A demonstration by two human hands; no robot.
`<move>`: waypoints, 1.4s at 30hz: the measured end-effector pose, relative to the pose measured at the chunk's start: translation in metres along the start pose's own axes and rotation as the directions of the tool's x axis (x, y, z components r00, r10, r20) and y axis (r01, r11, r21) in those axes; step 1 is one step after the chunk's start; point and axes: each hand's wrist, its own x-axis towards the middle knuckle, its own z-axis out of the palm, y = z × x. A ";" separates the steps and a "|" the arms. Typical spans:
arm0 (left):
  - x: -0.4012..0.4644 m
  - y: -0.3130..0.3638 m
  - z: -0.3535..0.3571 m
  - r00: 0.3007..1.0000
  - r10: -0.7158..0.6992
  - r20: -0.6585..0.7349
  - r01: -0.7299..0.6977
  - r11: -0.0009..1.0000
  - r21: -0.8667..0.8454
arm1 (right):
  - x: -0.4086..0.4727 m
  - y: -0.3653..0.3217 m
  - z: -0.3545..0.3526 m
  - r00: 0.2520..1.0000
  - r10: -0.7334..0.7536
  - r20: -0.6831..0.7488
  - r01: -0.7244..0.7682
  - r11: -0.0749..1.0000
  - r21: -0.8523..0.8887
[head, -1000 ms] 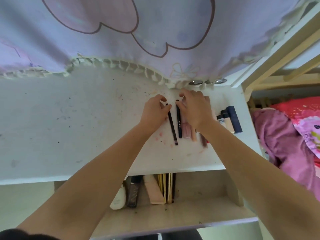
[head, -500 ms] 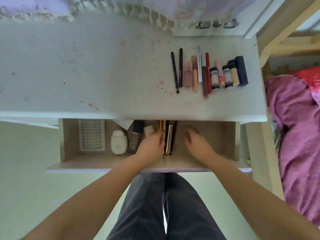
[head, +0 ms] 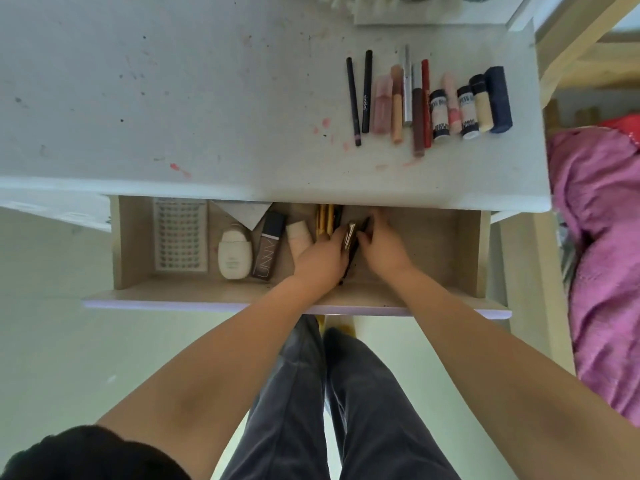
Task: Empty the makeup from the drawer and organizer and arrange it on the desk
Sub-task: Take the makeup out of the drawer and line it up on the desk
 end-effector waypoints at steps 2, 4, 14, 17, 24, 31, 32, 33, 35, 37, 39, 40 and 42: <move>0.003 0.005 0.004 0.998 -0.062 0.011 0.062 0.998 -0.007 | -0.001 0.001 -0.001 1.000 0.029 -0.007 -0.029 0.999 0.031; 0.010 0.011 0.007 0.994 -0.111 0.009 0.110 0.992 0.062 | 0.001 0.001 -0.002 0.996 0.085 -0.018 -0.084 0.994 0.071; -0.013 0.008 -0.016 0.998 0.002 0.059 0.007 0.987 -0.161 | -0.036 0.008 -0.029 0.994 0.016 -0.108 0.003 0.985 0.173; -0.045 -0.009 -0.047 0.994 0.104 -0.019 -0.105 0.957 -0.272 | -0.067 -0.005 -0.052 0.965 -0.259 -0.042 0.259 0.966 -0.005; -0.035 -0.001 -0.167 0.951 0.082 -0.297 -0.201 0.896 -0.397 | -0.022 -0.108 -0.107 0.840 -0.453 -0.299 0.484 0.874 0.038; 0.054 0.006 -0.214 0.955 -0.010 -0.295 -0.114 0.910 -0.399 | 0.093 -0.171 -0.113 0.848 -0.453 -0.276 0.421 0.891 -0.167; 0.064 0.006 -0.214 0.965 -0.004 -0.263 -0.102 0.916 -0.388 | 0.103 -0.171 -0.112 0.863 -0.439 -0.249 0.385 0.891 -0.239; 0.073 0.007 -0.213 0.973 0.001 -0.229 -0.090 0.921 -0.378 | 0.111 -0.168 -0.111 0.874 -0.428 -0.231 0.347 0.881 -0.322; 0.086 0.011 -0.209 0.983 0.010 -0.183 -0.077 0.931 -0.358 | 0.123 -0.161 -0.109 0.873 -0.431 -0.227 0.290 0.834 -0.469; 0.095 0.017 -0.205 0.983 0.030 -0.183 -0.088 0.942 -0.322 | 0.130 -0.154 -0.109 0.860 -0.446 -0.250 0.256 0.799 -0.545; 0.100 0.023 -0.201 0.978 0.053 -0.200 -0.106 0.958 -0.267 | 0.132 -0.150 -0.109 0.856 -0.446 -0.261 0.231 0.782 -0.579; 0.101 0.026 -0.199 0.976 0.065 -0.210 -0.114 0.966 -0.230 | 0.131 -0.149 -0.109 0.857 -0.445 -0.262 0.223 0.777 -0.589; 0.103 0.028 -0.198 0.972 0.085 -0.219 -0.127 0.974 -0.186 | 0.127 -0.147 -0.111 0.852 -0.442 -0.282 0.217 0.787 -0.578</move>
